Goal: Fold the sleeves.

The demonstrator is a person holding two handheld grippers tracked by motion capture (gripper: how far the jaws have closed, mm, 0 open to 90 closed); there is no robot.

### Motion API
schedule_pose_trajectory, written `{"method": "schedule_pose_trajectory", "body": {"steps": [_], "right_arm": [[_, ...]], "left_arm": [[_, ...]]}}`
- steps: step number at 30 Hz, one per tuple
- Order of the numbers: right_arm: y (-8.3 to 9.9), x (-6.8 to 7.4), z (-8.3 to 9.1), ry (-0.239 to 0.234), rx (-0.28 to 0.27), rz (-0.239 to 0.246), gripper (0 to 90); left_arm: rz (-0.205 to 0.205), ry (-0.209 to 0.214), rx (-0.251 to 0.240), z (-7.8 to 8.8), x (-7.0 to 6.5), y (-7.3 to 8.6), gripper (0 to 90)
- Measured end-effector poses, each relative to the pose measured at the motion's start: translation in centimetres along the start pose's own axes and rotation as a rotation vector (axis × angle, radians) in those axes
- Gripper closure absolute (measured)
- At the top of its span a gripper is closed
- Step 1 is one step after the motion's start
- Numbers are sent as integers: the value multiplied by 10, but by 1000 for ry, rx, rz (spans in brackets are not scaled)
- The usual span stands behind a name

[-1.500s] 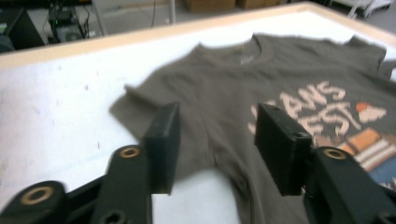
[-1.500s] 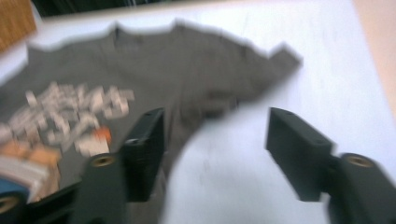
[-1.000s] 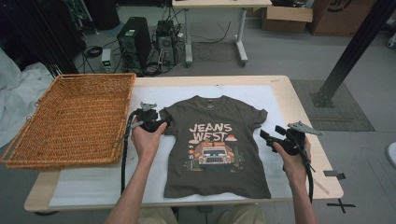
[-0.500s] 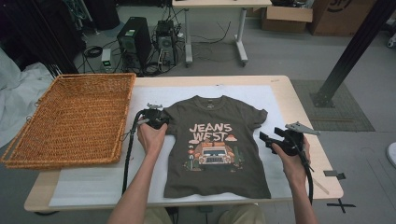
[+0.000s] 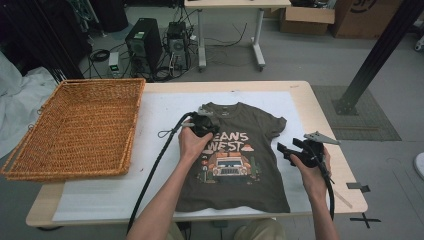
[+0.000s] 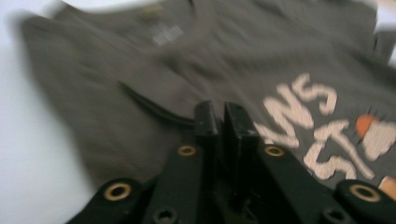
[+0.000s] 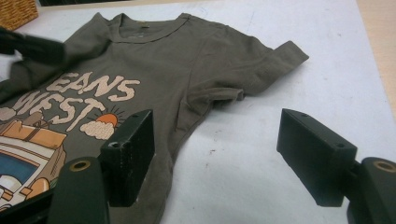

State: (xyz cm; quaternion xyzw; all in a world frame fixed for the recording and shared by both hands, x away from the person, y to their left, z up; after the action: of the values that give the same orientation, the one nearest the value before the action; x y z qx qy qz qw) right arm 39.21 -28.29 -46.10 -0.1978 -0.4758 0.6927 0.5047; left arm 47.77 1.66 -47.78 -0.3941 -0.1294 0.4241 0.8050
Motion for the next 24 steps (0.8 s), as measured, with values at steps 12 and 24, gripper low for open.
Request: {"method": "schedule_pose_trajectory", "body": {"steps": [12,24], "right_arm": [[-3,-10,-11,17,5,-40,299],[-40,-53,-50,112,-39,-270,418]], "left_arm": [[81,98,-264,75,24,-34,555],[98,-31,-196,84,53,-10,564]]}}
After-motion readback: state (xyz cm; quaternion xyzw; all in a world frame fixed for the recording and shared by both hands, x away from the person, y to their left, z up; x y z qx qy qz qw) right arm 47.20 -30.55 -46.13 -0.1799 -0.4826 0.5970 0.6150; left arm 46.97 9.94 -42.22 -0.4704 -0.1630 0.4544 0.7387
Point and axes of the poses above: each handheld gripper's, and its own axes: z roughly backward along the jaws, y roughly out of its underside, x roughly to its left, the point moved 5 cm from there along -z, roughly forward along the jaws, and after that the axes turned 3 degrees about -y, right-handed, at the moved point
